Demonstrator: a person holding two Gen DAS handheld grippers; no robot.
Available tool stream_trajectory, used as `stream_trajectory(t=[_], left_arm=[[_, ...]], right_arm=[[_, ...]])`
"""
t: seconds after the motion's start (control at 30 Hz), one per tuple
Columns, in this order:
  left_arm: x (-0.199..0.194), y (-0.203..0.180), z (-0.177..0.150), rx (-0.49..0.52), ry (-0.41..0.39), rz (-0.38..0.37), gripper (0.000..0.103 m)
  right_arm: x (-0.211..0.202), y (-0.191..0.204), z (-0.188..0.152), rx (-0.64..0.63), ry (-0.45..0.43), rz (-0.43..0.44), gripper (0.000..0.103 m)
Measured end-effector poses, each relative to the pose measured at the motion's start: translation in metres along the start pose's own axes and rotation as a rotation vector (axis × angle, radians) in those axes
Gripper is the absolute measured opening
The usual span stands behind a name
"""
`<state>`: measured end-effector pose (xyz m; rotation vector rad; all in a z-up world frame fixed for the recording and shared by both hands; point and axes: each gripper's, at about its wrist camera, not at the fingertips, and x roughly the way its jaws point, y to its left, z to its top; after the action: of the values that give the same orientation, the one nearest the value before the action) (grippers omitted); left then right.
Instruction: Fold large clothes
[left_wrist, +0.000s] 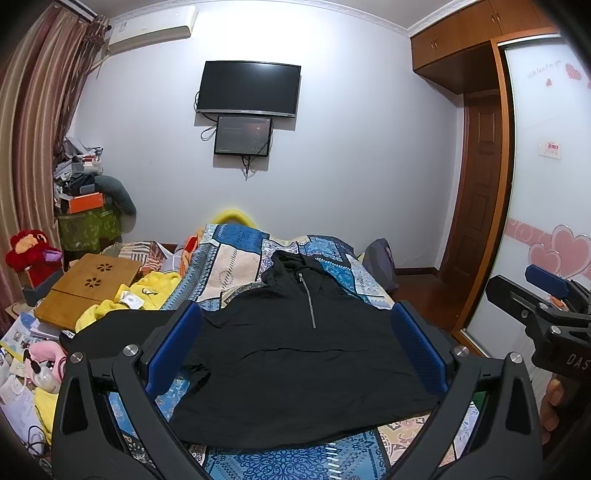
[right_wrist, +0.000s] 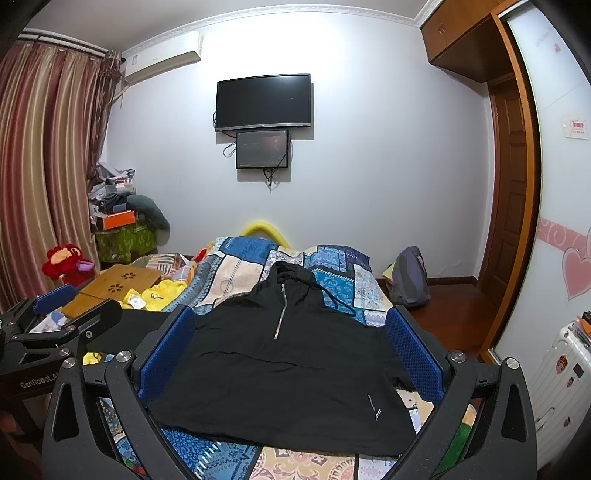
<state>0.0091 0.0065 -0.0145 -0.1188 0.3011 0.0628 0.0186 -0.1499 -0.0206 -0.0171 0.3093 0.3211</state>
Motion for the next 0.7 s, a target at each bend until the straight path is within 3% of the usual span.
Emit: stream_trajectory(t=[0.7], left_arm=[[0.0019,0.0028,-0.0045,-0.004,0.004,0.010,0.103]], right_arm=[[0.0044,-0.0010,-0.0049,-0.002,0.019,-0.001,0.103]])
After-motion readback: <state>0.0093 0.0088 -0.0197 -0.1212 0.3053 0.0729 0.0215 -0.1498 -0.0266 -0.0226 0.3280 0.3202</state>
